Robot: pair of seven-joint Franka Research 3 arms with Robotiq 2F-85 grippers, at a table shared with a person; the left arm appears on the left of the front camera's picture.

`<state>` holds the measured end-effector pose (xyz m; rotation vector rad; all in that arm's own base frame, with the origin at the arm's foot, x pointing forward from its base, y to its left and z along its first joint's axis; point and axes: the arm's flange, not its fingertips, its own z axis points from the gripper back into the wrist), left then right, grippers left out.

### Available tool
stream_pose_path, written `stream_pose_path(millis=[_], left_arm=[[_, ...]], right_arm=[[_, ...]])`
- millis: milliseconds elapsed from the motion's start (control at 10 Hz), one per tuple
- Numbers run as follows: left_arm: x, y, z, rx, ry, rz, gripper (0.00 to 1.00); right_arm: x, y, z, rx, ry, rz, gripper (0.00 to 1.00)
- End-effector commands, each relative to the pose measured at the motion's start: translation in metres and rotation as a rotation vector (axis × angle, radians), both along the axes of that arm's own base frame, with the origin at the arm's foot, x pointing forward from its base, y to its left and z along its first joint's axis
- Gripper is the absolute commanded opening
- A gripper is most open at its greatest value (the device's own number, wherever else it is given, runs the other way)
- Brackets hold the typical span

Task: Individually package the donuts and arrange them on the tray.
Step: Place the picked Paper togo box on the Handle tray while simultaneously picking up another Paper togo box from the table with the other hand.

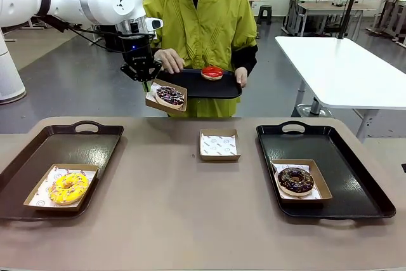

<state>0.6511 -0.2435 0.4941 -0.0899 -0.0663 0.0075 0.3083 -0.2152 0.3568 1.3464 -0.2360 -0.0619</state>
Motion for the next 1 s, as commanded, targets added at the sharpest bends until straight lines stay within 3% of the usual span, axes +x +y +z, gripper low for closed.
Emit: stream_pose_path(millis=[0,500,700,900], left_arm=[[-0.004,0.003,0.002,0.001,0.003,0.002,0.0],[0.0,0.0,0.0,0.0,0.0,0.0,0.01],[-0.004,0.038,0.006,-0.018,0.046,-0.092,0.01],[-0.016,0.08,0.011,-0.01,0.08,-0.144,0.01]], right_arm=[[-0.005,0.001,0.0,0.001,-0.003,0.012,1.0],[0.0,0.0,0.0,0.0,0.0,0.0,1.0],[0.027,0.047,0.03,-0.086,0.005,0.014,1.0],[0.072,0.103,0.065,-0.169,0.086,-0.002,1.0]])
